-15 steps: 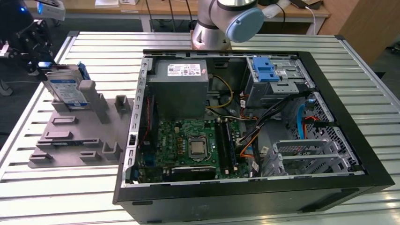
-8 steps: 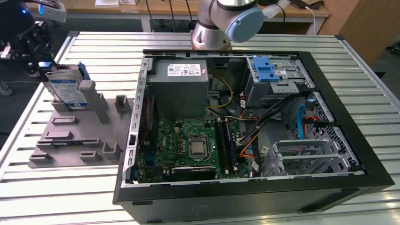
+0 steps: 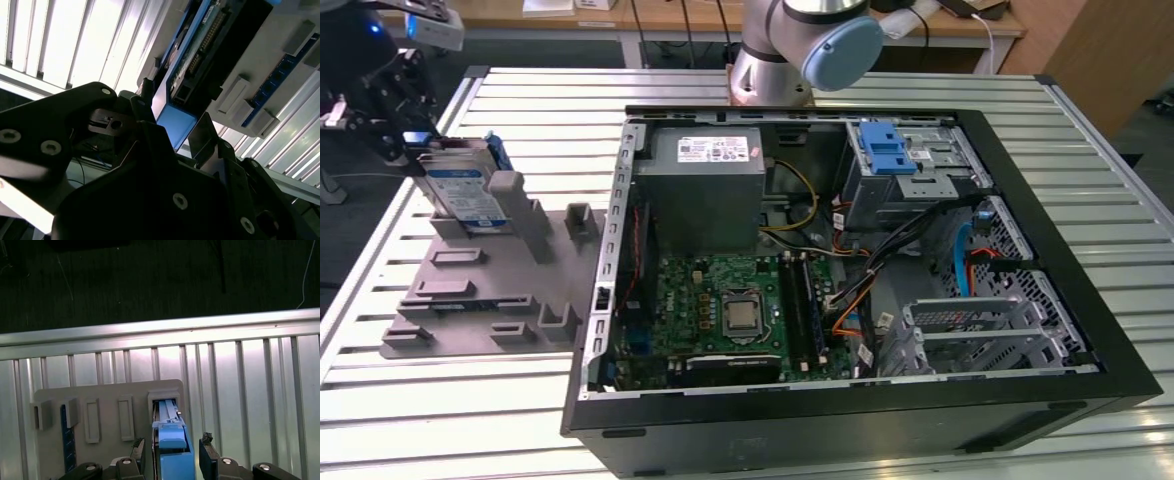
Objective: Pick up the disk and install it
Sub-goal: 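Pick up the disk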
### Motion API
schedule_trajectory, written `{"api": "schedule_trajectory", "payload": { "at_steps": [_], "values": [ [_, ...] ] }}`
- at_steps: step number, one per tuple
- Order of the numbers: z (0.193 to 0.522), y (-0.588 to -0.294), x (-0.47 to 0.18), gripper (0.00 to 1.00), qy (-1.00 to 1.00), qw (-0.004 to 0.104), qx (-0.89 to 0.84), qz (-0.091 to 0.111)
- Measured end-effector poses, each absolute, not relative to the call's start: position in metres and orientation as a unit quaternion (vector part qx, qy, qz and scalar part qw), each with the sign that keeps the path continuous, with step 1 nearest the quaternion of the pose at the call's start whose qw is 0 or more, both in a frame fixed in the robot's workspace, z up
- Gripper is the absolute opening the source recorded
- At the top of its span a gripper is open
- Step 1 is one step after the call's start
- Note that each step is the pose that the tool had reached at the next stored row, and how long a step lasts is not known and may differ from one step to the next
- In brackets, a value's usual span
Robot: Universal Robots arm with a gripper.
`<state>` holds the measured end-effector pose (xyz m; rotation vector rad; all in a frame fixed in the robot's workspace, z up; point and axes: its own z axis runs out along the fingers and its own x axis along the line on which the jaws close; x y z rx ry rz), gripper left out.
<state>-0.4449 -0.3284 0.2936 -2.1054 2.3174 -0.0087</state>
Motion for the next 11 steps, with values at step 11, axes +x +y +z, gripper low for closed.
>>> {"api": "schedule_trajectory", "payload": {
  "at_steps": [11],
  "values": [
    [0.2894,-0.3282,-0.4449,0.55,0.740,0.004,-0.672,-0.001]
  ]
}}
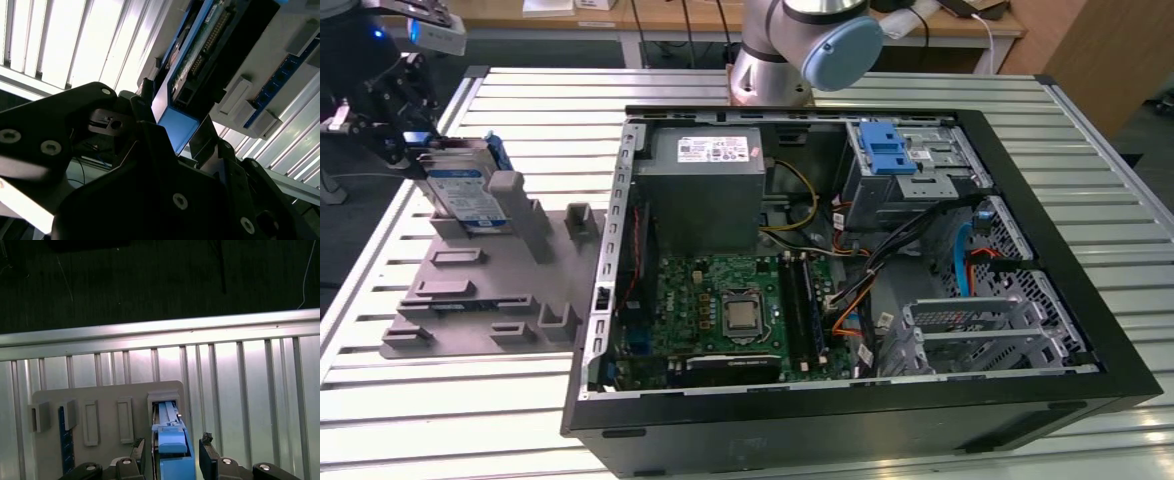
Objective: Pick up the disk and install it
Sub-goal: 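Pick up the disk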
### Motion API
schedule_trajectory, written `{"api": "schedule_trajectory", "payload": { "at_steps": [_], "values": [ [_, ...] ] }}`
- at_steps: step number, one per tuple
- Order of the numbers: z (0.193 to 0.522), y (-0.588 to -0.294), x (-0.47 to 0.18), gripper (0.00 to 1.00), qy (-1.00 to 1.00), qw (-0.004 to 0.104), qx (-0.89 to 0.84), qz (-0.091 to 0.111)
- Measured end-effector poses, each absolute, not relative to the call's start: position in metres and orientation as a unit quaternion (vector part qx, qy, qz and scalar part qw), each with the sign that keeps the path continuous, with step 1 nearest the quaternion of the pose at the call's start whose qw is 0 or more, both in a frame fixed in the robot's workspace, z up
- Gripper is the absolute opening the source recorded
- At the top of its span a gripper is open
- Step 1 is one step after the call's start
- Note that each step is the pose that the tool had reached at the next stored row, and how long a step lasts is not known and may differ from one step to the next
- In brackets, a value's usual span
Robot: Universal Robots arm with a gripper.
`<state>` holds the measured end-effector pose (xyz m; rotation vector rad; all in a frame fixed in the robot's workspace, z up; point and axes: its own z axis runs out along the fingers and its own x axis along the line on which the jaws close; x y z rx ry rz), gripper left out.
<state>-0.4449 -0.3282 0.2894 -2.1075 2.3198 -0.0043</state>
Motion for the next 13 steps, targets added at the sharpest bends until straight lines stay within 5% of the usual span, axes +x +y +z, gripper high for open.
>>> {"api": "schedule_trajectory", "payload": {
  "at_steps": [13],
  "values": [
    [0.2892,-0.3282,-0.4449,0.44,0.740,0.004,-0.672,-0.001]
  ]
}}
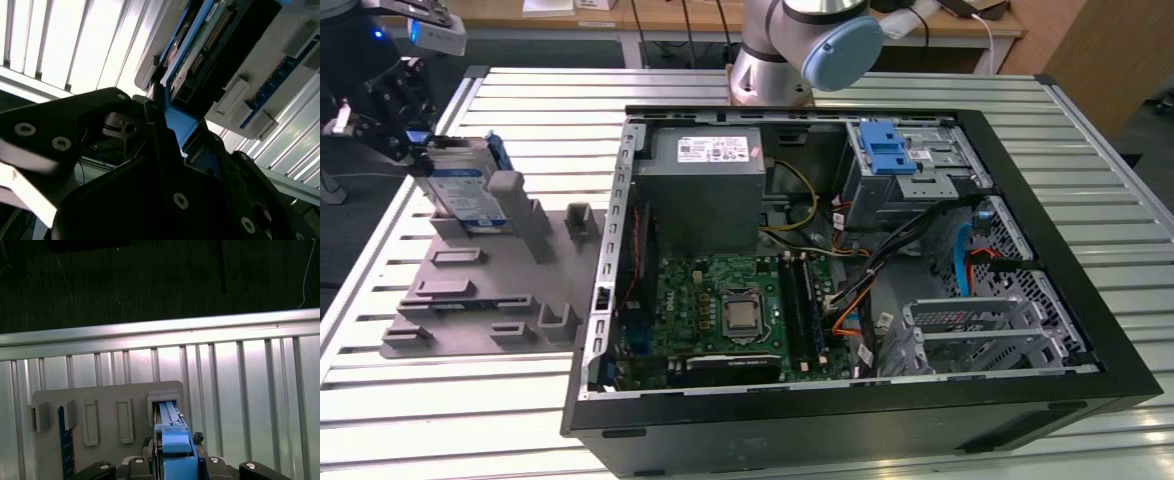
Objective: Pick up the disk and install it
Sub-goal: 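Pick up the disk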
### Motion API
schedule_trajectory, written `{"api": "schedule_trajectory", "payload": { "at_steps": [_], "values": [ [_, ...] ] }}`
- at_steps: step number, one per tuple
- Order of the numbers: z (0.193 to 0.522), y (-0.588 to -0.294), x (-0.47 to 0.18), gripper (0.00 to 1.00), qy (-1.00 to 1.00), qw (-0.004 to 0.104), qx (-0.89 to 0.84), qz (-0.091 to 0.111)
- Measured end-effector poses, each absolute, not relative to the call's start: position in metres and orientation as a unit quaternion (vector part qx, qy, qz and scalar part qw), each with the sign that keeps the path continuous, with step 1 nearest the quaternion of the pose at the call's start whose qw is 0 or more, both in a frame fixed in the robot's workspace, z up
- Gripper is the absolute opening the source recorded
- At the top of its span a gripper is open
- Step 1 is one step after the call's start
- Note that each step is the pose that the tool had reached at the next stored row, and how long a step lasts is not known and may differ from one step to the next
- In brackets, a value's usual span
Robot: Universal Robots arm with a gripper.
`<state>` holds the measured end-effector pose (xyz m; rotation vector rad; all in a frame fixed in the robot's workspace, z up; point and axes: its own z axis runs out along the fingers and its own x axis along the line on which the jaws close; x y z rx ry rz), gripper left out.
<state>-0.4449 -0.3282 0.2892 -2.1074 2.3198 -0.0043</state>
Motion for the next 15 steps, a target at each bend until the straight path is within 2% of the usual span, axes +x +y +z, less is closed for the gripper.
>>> {"api": "schedule_trajectory", "payload": {
  "at_steps": [1,2,15],
  "values": [
    [0.2892,-0.3282,-0.4449,0.44,0.740,0.004,-0.672,-0.001],
    [0.2892,-0.3282,-0.4449,0.38,0.740,0.004,-0.672,-0.001],
    [0.2892,-0.3287,-0.4450,0.37,0.726,0.002,-0.687,-0.003]
  ]
}}
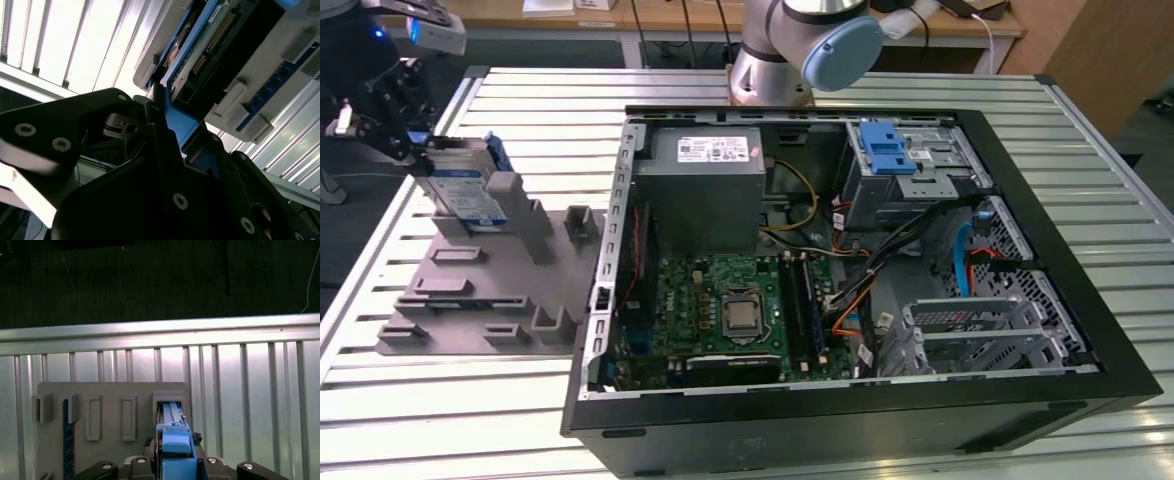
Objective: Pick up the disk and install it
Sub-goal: 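Pick up the disk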
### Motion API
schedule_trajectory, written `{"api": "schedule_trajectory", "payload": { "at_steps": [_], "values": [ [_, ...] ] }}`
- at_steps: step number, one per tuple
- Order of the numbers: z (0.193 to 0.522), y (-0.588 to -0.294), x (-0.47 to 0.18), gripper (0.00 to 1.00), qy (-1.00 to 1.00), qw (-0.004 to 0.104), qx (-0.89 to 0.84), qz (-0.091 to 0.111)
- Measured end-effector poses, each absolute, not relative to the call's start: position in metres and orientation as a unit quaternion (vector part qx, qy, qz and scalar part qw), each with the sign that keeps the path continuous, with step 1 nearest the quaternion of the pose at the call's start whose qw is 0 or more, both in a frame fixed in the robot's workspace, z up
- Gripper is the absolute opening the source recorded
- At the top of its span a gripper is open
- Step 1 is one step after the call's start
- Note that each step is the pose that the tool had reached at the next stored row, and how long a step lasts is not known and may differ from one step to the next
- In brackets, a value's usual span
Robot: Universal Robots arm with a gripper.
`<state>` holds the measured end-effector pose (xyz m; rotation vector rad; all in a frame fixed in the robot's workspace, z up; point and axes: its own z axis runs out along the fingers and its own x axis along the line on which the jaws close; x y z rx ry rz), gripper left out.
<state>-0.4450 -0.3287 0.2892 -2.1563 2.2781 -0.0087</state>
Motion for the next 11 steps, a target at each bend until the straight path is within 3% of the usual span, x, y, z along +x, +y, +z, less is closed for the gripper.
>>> {"api": "schedule_trajectory", "payload": {
  "at_steps": [11],
  "values": [
    [0.2892,-0.3287,-0.4450,0.37,0.712,0.003,-0.702,-0.003]
  ]
}}
